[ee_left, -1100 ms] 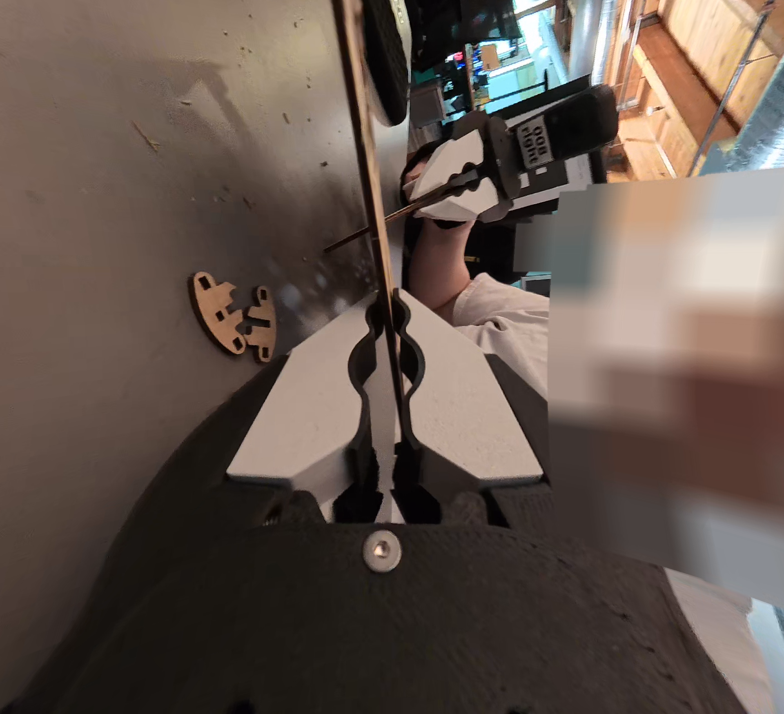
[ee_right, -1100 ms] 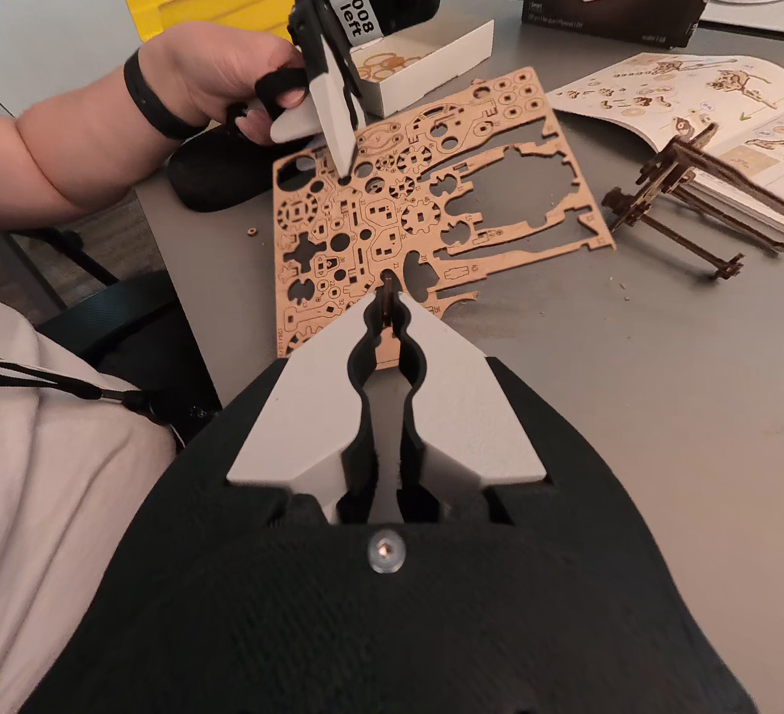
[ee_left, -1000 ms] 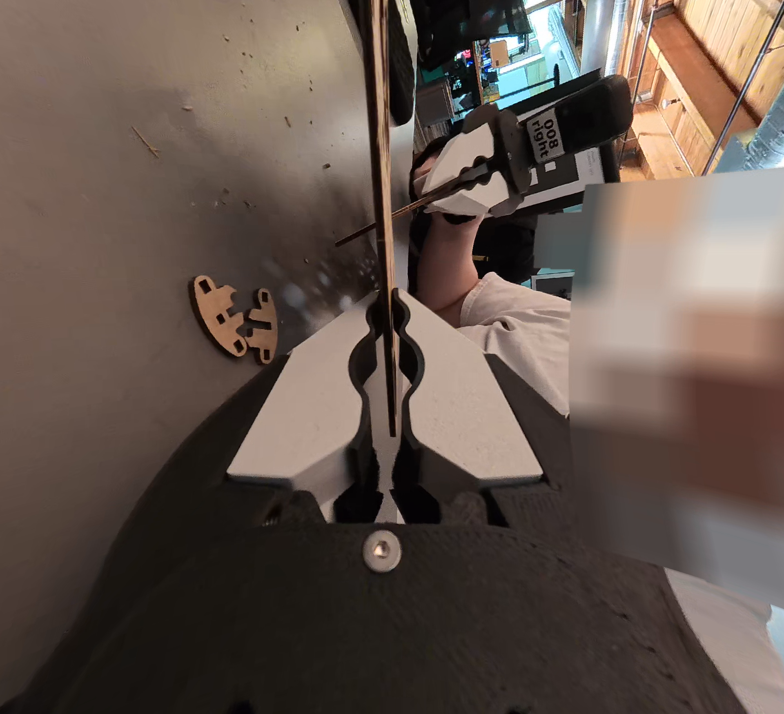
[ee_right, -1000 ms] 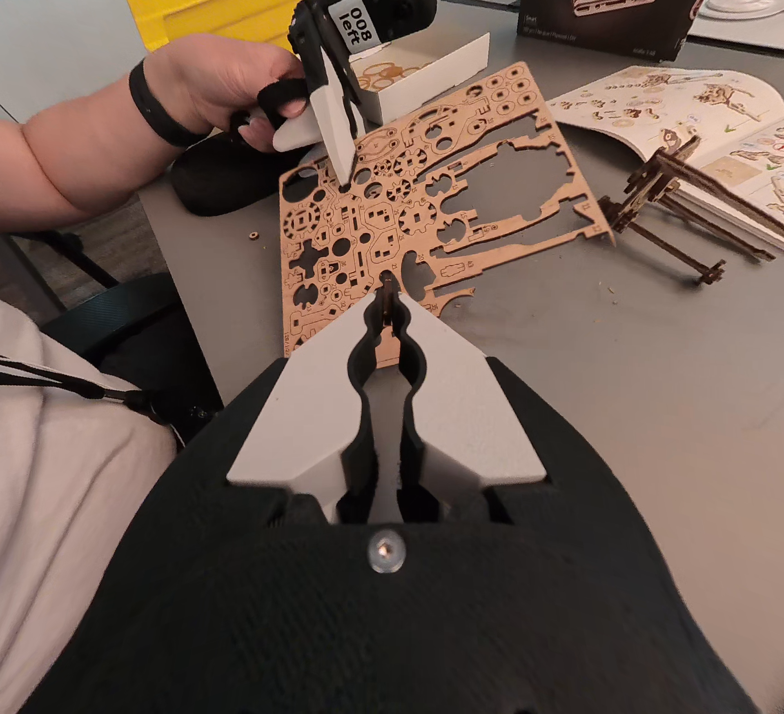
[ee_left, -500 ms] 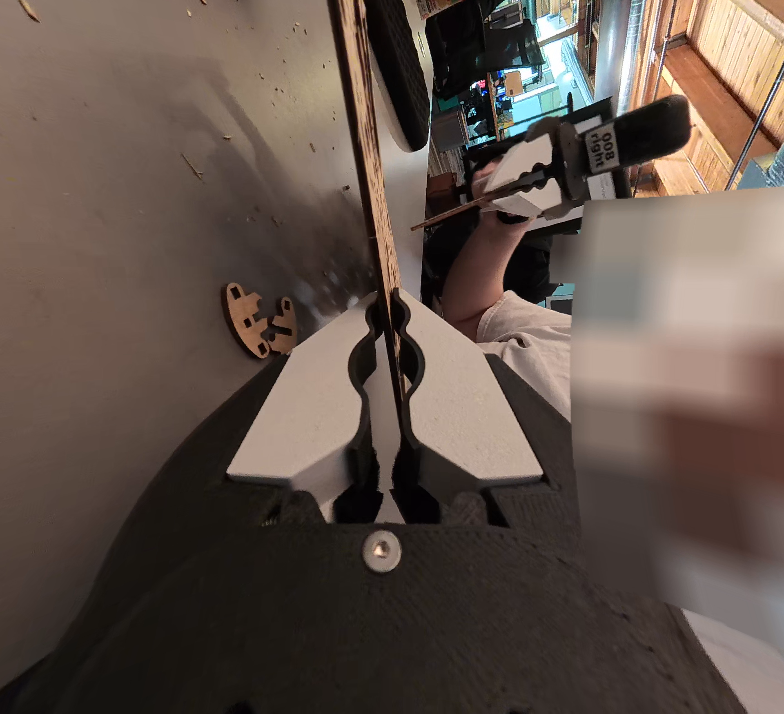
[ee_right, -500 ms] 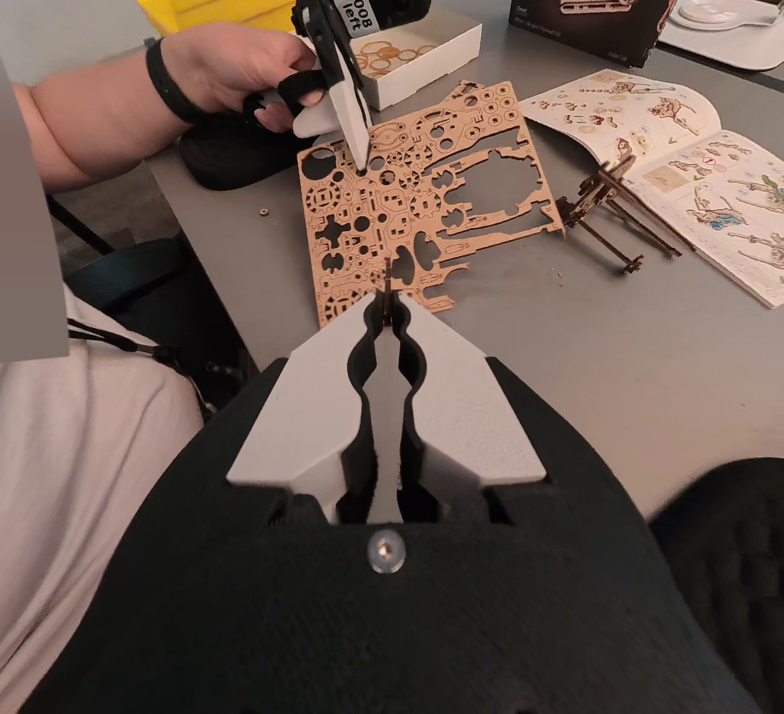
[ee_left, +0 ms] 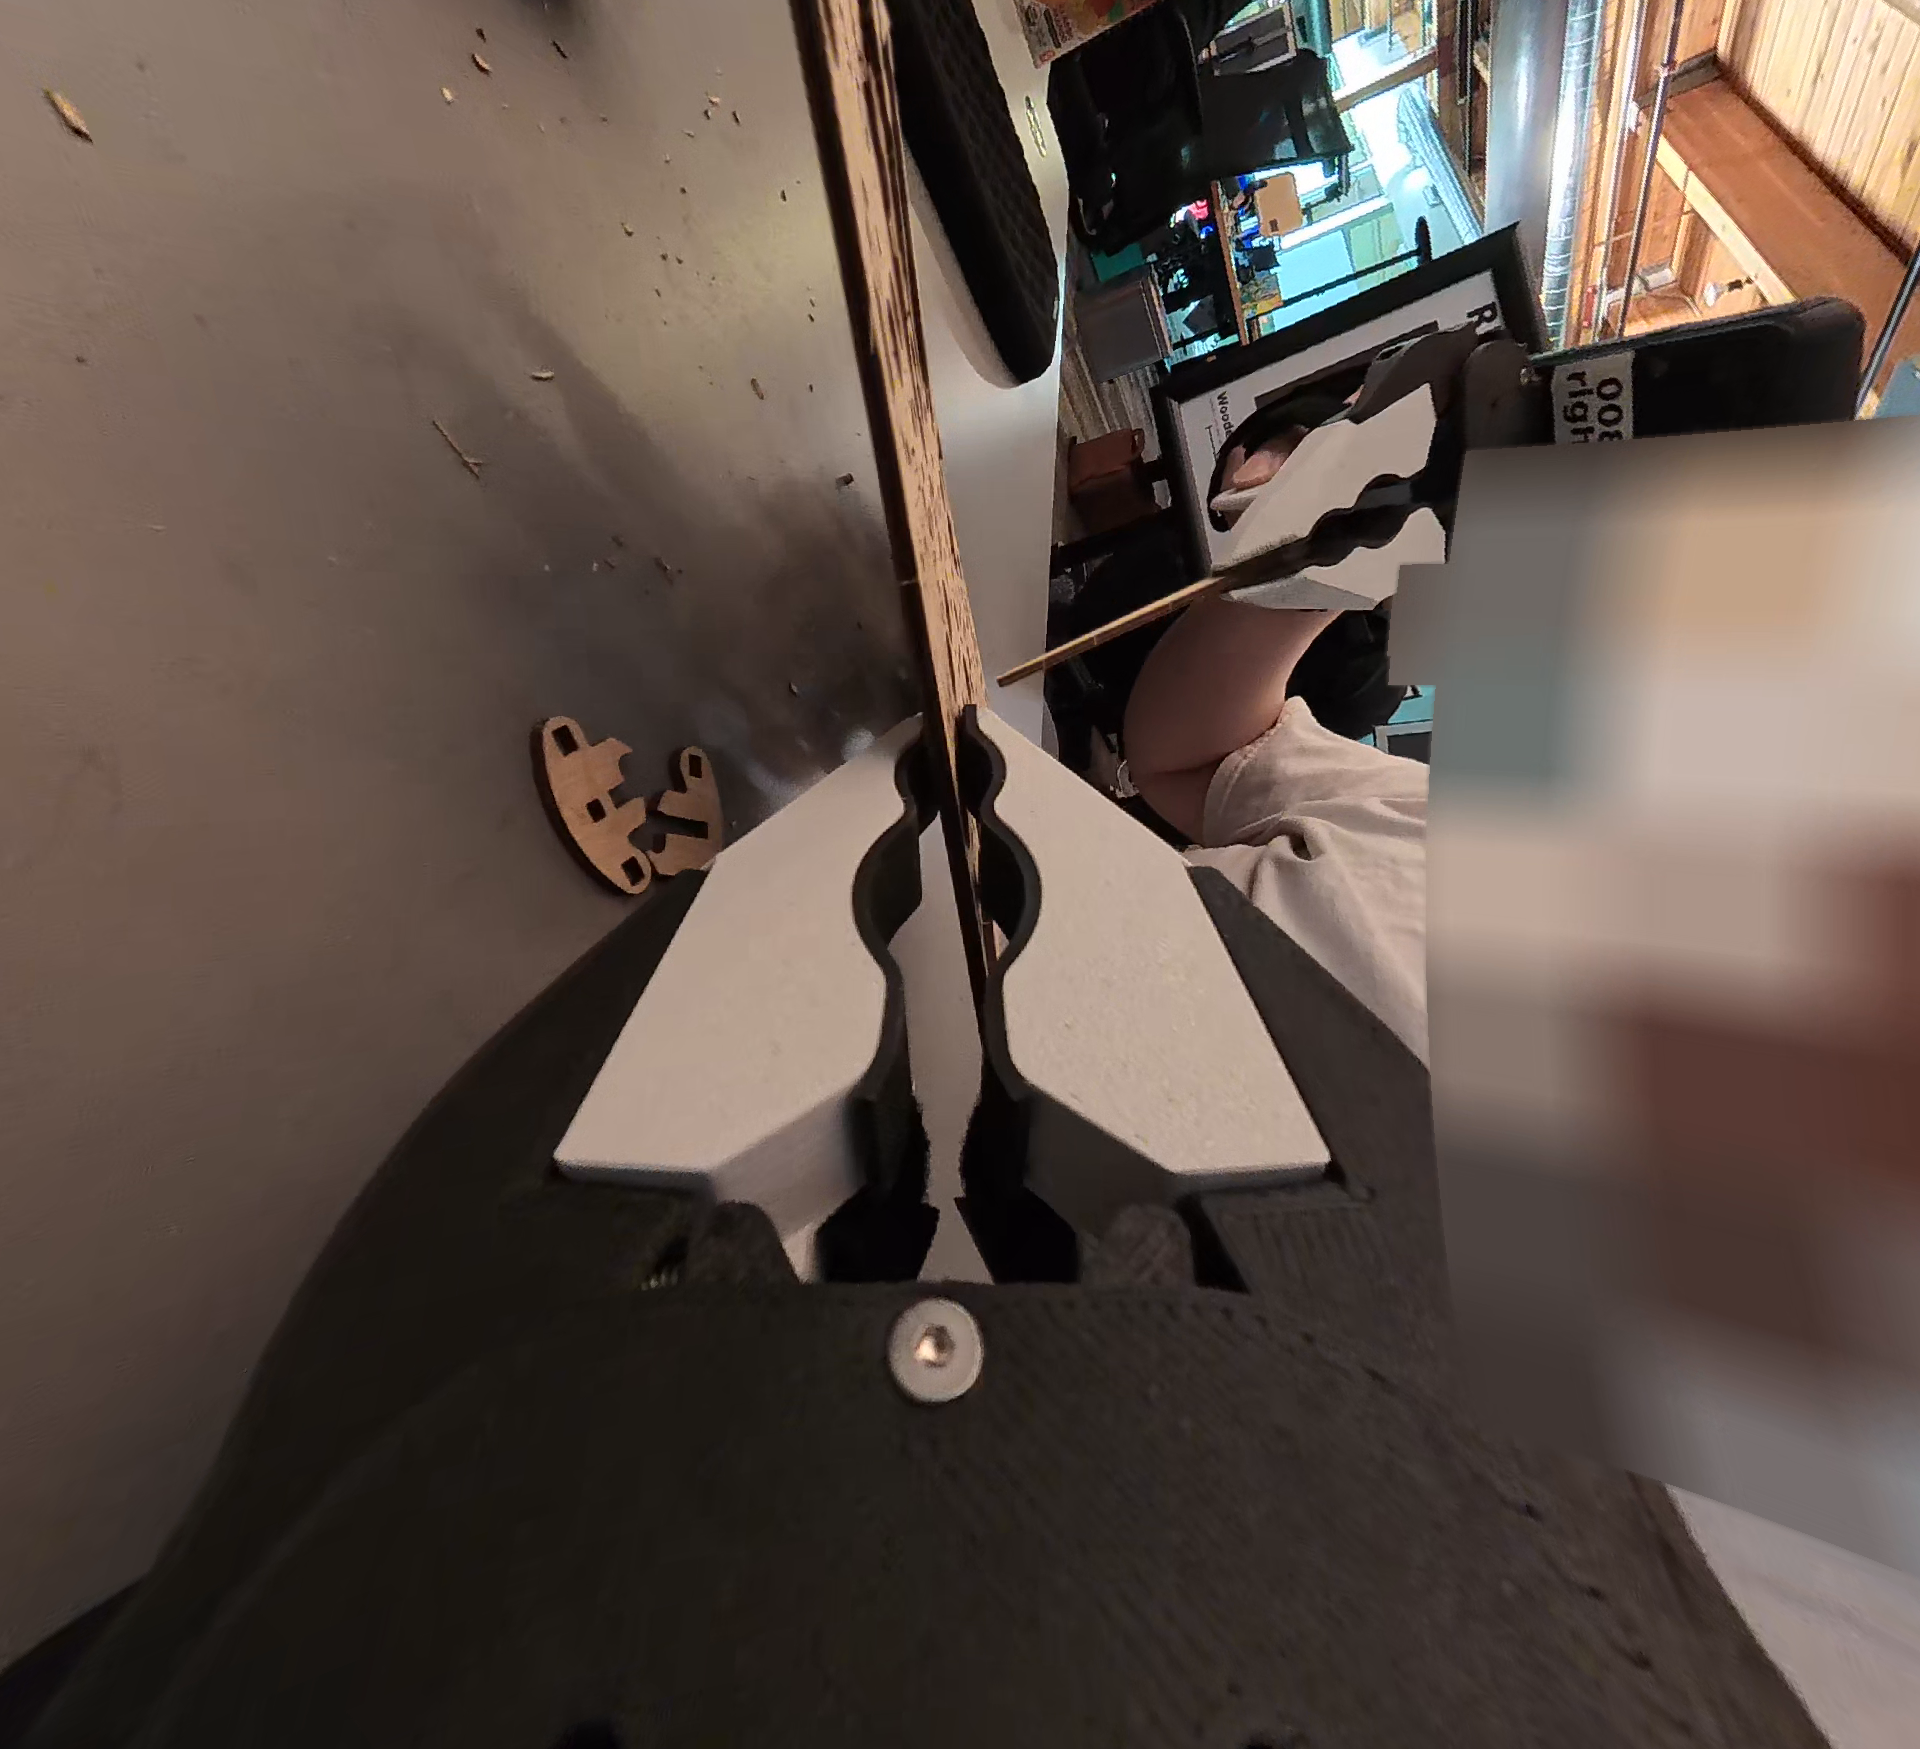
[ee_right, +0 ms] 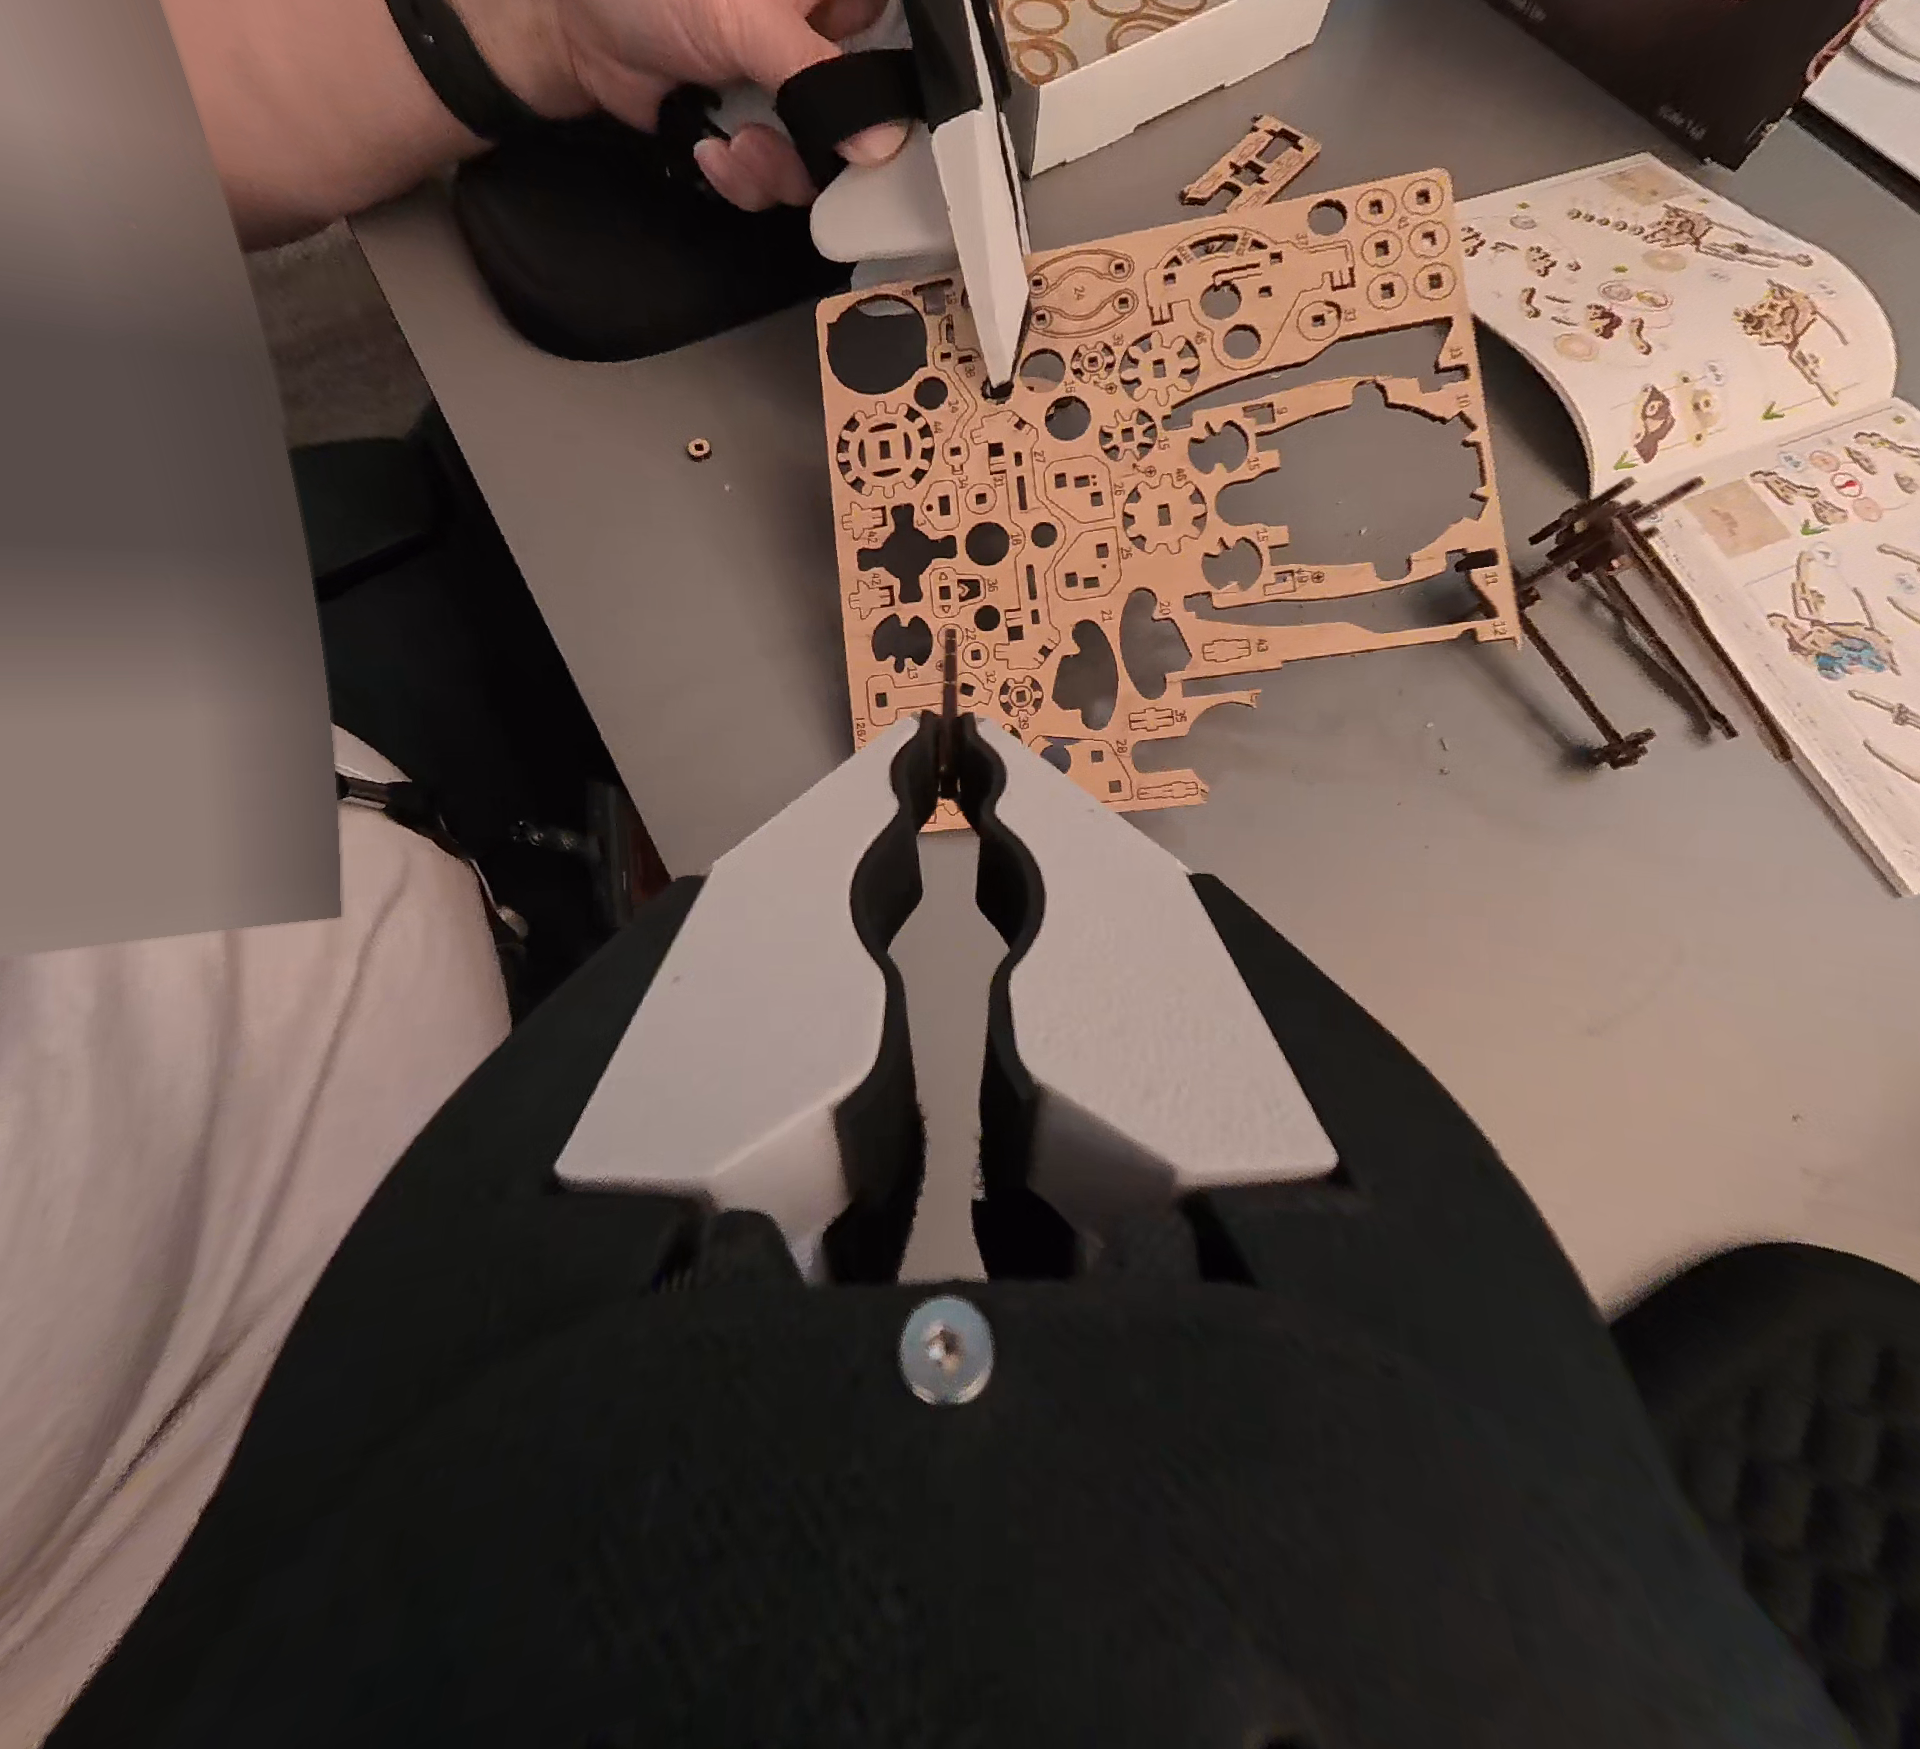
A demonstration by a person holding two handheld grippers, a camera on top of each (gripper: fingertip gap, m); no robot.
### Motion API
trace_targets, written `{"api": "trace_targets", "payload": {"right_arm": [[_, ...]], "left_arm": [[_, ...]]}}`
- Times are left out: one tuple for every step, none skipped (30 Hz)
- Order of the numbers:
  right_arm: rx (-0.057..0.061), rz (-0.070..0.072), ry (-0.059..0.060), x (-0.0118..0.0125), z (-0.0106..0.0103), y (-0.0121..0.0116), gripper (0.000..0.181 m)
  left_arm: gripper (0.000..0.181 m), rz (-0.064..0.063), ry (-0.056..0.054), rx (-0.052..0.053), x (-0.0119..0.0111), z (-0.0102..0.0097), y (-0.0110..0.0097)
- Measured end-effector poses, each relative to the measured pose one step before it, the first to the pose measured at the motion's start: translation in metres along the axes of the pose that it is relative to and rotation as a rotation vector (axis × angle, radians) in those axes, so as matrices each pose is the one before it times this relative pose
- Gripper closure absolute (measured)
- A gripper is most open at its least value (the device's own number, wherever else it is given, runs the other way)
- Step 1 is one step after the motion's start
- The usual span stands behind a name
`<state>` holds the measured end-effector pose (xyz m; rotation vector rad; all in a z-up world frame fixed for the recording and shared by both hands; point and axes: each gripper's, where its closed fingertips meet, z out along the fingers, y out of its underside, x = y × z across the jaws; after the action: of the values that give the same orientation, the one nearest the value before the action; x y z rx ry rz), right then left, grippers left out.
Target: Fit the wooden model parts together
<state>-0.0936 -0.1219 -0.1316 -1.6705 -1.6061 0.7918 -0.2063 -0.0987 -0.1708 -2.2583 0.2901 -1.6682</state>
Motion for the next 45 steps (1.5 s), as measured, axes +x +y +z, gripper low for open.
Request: {"api": "trace_targets", "payload": {"right_arm": [[-0.0024, 0.0002, -0.0046, -0.00053, 0.00079, -0.00023, 0.180], [-0.0029, 0.0005, -0.0029, -0.00011, 0.00097, -0.00007, 0.180], [-0.0073, -0.0023, 0.0028, 0.00058, 0.00081, 0.00080, 0.180], [-0.0074, -0.0036, 0.0050, 0.00099, 0.00058, 0.00083, 0.180], [-0.0052, -0.0027, 0.0080, 0.00148, 0.00008, 0.00064, 0.180], [-0.0052, -0.0015, 0.0105, 0.00219, -0.00055, 0.00076, 0.180], [-0.0066, -0.0006, 0.0078, 0.00209, -0.00119, 0.00103, 0.180], [-0.0008, 0.0034, 0.0042, 0.00179, -0.00158, 0.00012, 0.180], [0.0081, 0.0072, 0.0013, 0.00140, -0.00181, -0.00146, 0.180], [0.0087, 0.0089, -0.0046, 0.00023, -0.00155, -0.00176, 0.180], [0.0063, 0.0070, -0.0043, -0.00006, -0.00116, -0.00163, 0.180], [0.0014, 0.0036, -0.0004, 0.00024, -0.00059, -0.00104, 0.180], [-0.0058, 0.0008, 0.0021, 0.00039, -0.00005, -0.00008, 0.180], [-0.0108, 0.0010, 0.0049, 0.00069, 0.00029, 0.00072, 0.180], [-0.0108, 0.0026, 0.0016, 0.00041, 0.00051, 0.00079, 0.180], [-0.0043, 0.0042, -0.0029, -0.00020, 0.00059, 0.00005, 0.180], [-0.0009, 0.0065, -0.0077, -0.00084, 0.00097, -0.00029, 0.180], [-0.0044, 0.0055, -0.0089, -0.00117, 0.00126, 0.00026, 0.180], [-0.0052, -0.0001, -0.0015, -0.00043, 0.00129, 0.00043, 0.180], [-0.0062, -0.0057, 0.0037, 0.00009, 0.00111, 0.00051, 0.180], [-0.0092, -0.0072, 0.0103, 0.00103, 0.00080, 0.00098, 0.180], [-0.0075, -0.0067, 0.0003, -0.00040, 0.00058, 0.00061, 0.180], [-0.0019, -0.0035, -0.0013, -0.00049, 0.00028, -0.00010, 0.180], [-0.0015, -0.0020, 0.0005, 0.00018, 0.00014, -0.00013, 0.180], [-0.0006, 0.0004, -0.0022, 0.00005, -0.00005, -0.00028, 0.180], [0.0005, 0.0021, -0.0001, 0.00066, -0.00030, -0.00041, 0.180], [0.0066, 0.0020, 0.0060, 0.00143, -0.00124, -0.00129, 0.180], [0.0145, 0.0080, -0.0019, 0.00065, -0.00232, -0.00259, 0.180], [0.0194, 0.0164, -0.0059, 0.00050, -0.00325, -0.00345, 0.180], [0.0199, 0.0165, 0.0035, 0.00203, -0.00363, -0.00357, 0.180], [0.0136, 0.0101, 0.0170, 0.00405, -0.00349, -0.00234, 0.180], [0.0046, 0.0050, 0.0192, 0.00427, -0.00288, -0.00080, 0.180], [0.0024, 0.0045, 0.0156, 0.00350, -0.00235, -0.00024, 0.180], [0.0054, 0.0053, 0.0080, 0.00212, -0.00191, -0.00033, 0.180], [0.0086, 0.0056, 0.0021, 0.00120, -0.00166, -0.00056, 0.180], [0.0104, 0.0068, 0.0047, 0.00164, -0.00159, -0.00044, 0.180], [0.0122, 0.0087, 0.0069, 0.00224, -0.00166, -0.00023, 0.180], [0.0157, 0.0096, 0.0040, 0.00209, -0.00158, -0.00019, 0.180], [0.0184, 0.0128, 0.0008, 0.00196, -0.00168, -0.00012, 0.180], [0.0199, 0.0157, -0.0031, 0.00152, -0.00164, 0.00005, 0.180], [0.0205, 0.0166, -0.0038, 0.00156, -0.00175, 0.00024, 0.180], [0.0203, 0.0156, -0.0015, 0.00193, -0.00184, 0.00038, 0.180], [0.0219, 0.0129, 0.0001, 0.00219, -0.00215, 0.00037, 0.180], [0.0240, 0.0106, -0.0041, 0.00131, -0.00222, -0.00005, 0.180], [0.0231, 0.0080, -0.0098, 0.00005, -0.00226, -0.00015, 0.180]], "left_arm": [[0.180, 0.0005, -0.0005, 0.0012, 0.00010, -0.00029, -0.00020], [0.180, 0.0017, -0.0013, 0.0012, 0.00006, -0.00013, -0.00023], [0.180, 0.0022, -0.0015, 0.0003, 0.00024, -0.00017, -0.00008], [0.180, 0.0024, -0.0007, 0.0000, 0.00028, -0.00007, 0.00001], [0.180, 0.0022, -0.0011, 0.0006, 0.00033, -0.00006, -0.00012], [0.180, 0.0021, -0.0015, 0.0005, 0.00022, -0.00005, 0.00002], [0.180, 0.0022, -0.0012, 0.0001, 0.00031, -0.00009, -0.00006], [0.180, 0.0018, -0.0012, 0.0009, 0.00024, -0.00001, -0.00012], [0.180, 0.0008, -0.0010, 0.0007, 0.00014, -0.00006, -0.00003], [0.180, 0.0003, -0.0003, 0.0004, 0.00027, -0.00008, 0.00001], [0.180, 0.0009, -0.0009, 0.0005, 0.00018, 0.00002, 0.00000], [0.180, 0.0012, -0.0007, 0.0014, 0.00024, -0.00004, -0.00017], [0.180, 0.0012, -0.0012, 0.0019, 0.00006, -0.00007, -0.00020], [0.180, 0.0013, -0.0012, 0.0007, 0.00016, 0.00002, -0.00016], [0.180, 0.0012, -0.0011, 0.0006, 0.00016, -0.00019, -0.00006], [0.180, 0.0008, -0.0013, 0.0013, 0.00007, -0.00012, -0.00012], [0.180, 0.0005, -0.0010, 0.0011, -0.00003, -0.00019, -0.00014], [0.180, 0.0001, -0.0007, 0.0005, -0.00008, -0.00018, -0.00012], [0.180, -0.0001, -0.0002, 0.0005, 0.00006, -0.00010, -0.00002], [0.180, 0.0002, -0.0006, 0.0003, -0.00002, -0.00001, -0.00008], [0.180, 0.0005, -0.0013, -0.0005, -0.00009, -0.00008, 0.00012], [0.180, 0.0007, -0.0034, -0.0005, -0.00044, -0.00006, 0.00003], [0.179, 0.0005, -0.0003, 0.0003, -0.00003, -0.00010, -0.00008], [0.180, -0.0004, 0.0000, 0.0004, -0.00006, 0.00005, -0.00001], [0.179, -0.0006, 0.0007, 0.0002, 0.00007, -0.00017, -0.00004], [0.180, -0.0004, 0.0012, 0.0005, 0.00013, -0.00005, -0.00016], [0.180, 0.0004, 0.0001, 0.0006, 0.00011, 0.00000, -0.00003], [0.180, 0.0004, 0.0007, 0.0000, 0.00015, -0.00003, -0.00003], [0.180, 0.0007, -0.0003, -0.0002, -0.00001, -0.00004, -0.00002], [0.179, 0.0002, 0.0000, 0.0009, 0.00007, 0.00004, -0.00017], [0.180, 0.0003, -0.0001, 0.0010, -0.00007, -0.00002, -0.00015], [0.180, 0.0007, 0.0000, -0.0004, 0.00007, 0.00004, 0.00002], [0.180, 0.0010, 0.0005, 0.0006, 0.00009, 0.00001, -0.00012], [0.180, 0.0022, -0.0006, 0.0014, 0.00018, -0.00005, -0.00017], [0.180, 0.0032, -0.0001, 0.0012, 0.00023, -0.00007, -0.00027], [0.180, 0.0043, 0.0003, 0.0009, 0.00042, -0.00005, -0.00032], [0.180, 0.0062, 0.0000, 0.0025, 0.00051, -0.00014, -0.00057], [0.180, 0.0090, -0.0002, 0.0026, 0.00055, -0.00021, -0.00072], [0.180, 0.0120, -0.0003, 0.0015, 0.00076, -0.00012, -0.00074], [0.180, 0.0139, 0.0003, 0.0023, 0.00083, -0.00011, -0.00083], [0.180, 0.0174, 0.0013, 0.0023, 0.00106, 0.00010, -0.00099], [0.180, 0.0205, -0.0002, -0.0005, 0.00096, 0.00032, -0.00071], [0.180, 0.0172, -0.0017, -0.0022, 0.00076, 0.00027, -0.00029], [0.180, 0.0152, 0.0025, 0.0000, 0.00129, 0.00027, -0.00044], [0.180, 0.0164, -0.0018, -0.0013, 0.00074, 0.00034, -0.00034]]}}
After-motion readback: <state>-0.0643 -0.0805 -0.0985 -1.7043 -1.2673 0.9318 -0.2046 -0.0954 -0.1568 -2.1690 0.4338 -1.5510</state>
